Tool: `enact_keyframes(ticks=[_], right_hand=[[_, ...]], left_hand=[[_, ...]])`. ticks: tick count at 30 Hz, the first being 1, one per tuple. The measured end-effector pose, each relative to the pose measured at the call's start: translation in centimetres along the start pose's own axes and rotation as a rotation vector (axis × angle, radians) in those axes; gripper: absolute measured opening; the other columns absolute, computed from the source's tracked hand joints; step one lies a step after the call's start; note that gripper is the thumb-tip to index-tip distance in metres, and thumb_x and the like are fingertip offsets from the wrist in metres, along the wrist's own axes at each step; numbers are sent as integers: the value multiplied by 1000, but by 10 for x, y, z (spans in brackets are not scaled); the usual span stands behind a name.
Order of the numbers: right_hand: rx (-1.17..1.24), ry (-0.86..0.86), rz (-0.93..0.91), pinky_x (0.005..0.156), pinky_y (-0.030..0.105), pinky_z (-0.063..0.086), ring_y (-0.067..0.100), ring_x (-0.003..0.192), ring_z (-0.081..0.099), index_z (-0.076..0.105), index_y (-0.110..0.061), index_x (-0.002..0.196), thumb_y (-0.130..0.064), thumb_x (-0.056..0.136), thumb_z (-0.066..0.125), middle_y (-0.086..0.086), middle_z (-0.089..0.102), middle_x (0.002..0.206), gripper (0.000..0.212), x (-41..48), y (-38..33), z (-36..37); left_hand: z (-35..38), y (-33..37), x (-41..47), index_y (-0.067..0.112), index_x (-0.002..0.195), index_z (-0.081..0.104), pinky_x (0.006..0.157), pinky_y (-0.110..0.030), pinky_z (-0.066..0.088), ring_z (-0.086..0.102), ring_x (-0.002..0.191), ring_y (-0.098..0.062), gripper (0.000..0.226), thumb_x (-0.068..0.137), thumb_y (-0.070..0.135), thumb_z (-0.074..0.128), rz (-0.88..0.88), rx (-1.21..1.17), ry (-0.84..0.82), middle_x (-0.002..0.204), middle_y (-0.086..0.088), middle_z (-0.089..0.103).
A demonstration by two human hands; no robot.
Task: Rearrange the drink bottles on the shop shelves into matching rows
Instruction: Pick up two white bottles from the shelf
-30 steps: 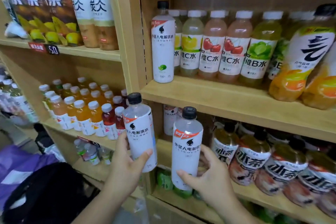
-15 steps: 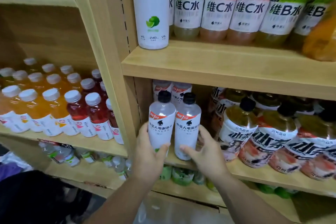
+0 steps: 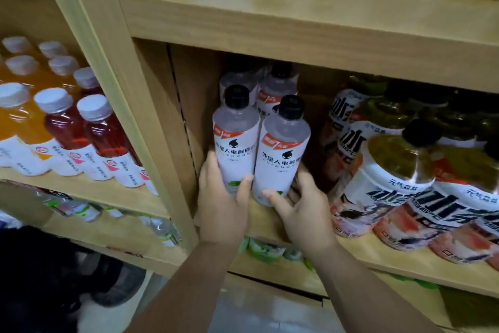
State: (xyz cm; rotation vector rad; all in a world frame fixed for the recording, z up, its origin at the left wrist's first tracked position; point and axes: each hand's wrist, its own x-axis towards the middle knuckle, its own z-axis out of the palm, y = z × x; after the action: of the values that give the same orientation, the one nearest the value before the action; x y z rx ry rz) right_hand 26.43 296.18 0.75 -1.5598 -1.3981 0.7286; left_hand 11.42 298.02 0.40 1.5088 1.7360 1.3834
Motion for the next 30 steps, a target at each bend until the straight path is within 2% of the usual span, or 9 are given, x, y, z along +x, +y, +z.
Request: enact_keyframes(ticks=[3,6,8,9,12,15,19,25,30], right_hand=[[-23,46,-43,98,32,52,9,114,60,57,-33,130,-58,77,74,-12,59,114,61,-2,3,4],[-73,78,-48,87,7,38,-8,97,50,59,-24,136,-44,80,82,-8,50,109,64,-1,3,4],[-77,77,-43,86,1,38,-21,99,48,59,-22,137,-42,80,83,-5,52,113,65,1,3,4],[-60,70,-38,90,3,41,-21,101,50,59,-21,138,-44,79,82,-4,54,116,67,1,2,4],[76,65,9,101,28,55,-1,111,64,56,-20,142,-42,77,85,-4,63,130,75,5,0,9],[155,85,26,98,33,59,3,110,69,58,-22,137,-31,78,89,-7,70,127,67,13,-6,15],[122,96,-9,96,38,60,9,112,69,58,-28,136,-37,80,86,-9,71,125,63,21,-7,23],[34,171,-74,91,39,61,15,116,66,55,-27,140,-64,76,72,-6,68,127,76,25,-3,31],[16,167,-82,92,40,60,16,116,65,54,-29,140,-66,75,71,-4,67,128,77,28,3,33]], left_hand=[[-4,-7,-23,18,159,33,114,-48,44,44,145,-20,71,98,39,63,24,-29,50,156,-5,43],[-9,-17,-38,14,150,48,108,-50,49,52,136,-22,62,95,43,59,61,-7,97,144,-6,50],[-9,-13,-39,18,145,55,104,-45,53,57,125,-9,60,92,44,61,2,-61,97,139,-3,52],[-9,-10,-39,19,144,56,102,-41,55,58,120,-2,59,91,44,62,-27,-99,99,139,-1,52],[-6,-2,-36,19,144,57,95,-30,56,61,108,1,56,93,42,58,-52,-113,134,133,3,53],[-3,1,-34,18,150,51,87,-14,48,58,97,6,58,96,37,53,-53,-74,133,112,13,52],[-2,0,-26,14,156,41,88,-1,41,56,103,6,55,102,20,53,-59,-87,81,114,11,52],[-5,-4,-17,14,156,40,92,-5,42,59,105,1,53,104,11,52,-43,-79,37,120,6,52],[-8,-5,-19,17,161,30,106,-27,48,59,120,-5,65,98,25,44,-44,-88,-60,134,1,49]])
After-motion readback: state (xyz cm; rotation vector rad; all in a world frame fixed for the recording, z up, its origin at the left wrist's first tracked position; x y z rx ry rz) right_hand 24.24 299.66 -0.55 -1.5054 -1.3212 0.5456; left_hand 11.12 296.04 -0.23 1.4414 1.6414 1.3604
